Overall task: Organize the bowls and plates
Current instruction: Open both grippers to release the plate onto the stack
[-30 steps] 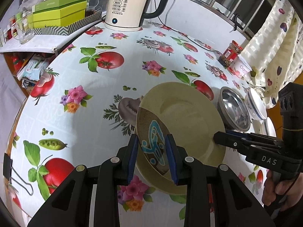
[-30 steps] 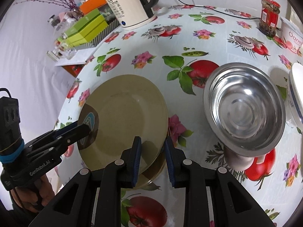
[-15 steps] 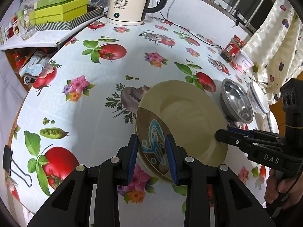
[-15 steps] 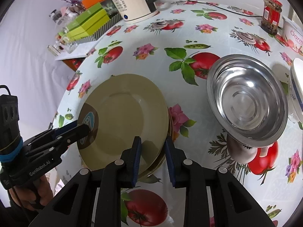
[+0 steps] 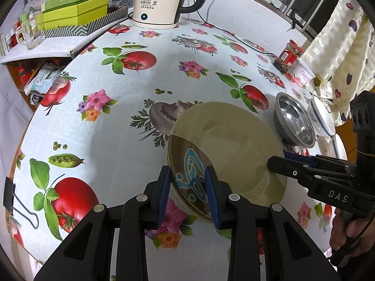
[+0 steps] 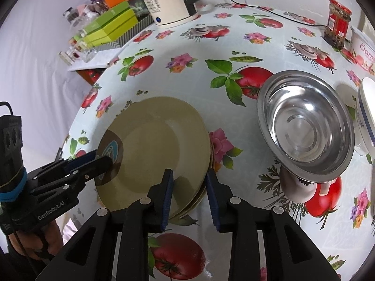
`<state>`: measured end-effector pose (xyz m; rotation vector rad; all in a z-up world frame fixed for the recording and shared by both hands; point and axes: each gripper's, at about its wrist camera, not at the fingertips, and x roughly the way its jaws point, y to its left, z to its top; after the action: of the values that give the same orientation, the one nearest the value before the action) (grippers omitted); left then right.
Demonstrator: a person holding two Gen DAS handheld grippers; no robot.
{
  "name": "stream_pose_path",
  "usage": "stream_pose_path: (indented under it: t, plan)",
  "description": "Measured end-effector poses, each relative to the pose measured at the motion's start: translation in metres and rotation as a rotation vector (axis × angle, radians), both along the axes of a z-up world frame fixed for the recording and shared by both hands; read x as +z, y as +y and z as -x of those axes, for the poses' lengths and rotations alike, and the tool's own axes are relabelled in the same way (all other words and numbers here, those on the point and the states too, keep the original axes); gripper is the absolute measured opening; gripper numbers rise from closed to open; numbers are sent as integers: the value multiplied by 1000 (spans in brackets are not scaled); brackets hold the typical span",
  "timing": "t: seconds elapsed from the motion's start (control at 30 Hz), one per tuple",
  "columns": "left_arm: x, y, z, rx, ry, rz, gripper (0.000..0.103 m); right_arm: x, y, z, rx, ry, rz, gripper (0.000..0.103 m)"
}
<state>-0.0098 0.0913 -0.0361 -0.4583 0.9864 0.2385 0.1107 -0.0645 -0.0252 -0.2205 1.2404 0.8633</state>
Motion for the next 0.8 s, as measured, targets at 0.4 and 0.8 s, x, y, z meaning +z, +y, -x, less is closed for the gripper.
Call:
stream_pose_path:
  t: [0.4,0.8]
  plan:
    - [0,0,2,-1,-13,5,31,-2,-4,0,-3,-1,7,30]
    - [11,4,6,24,-48,-10,31,11,-16,1,-17,-21,-39,30]
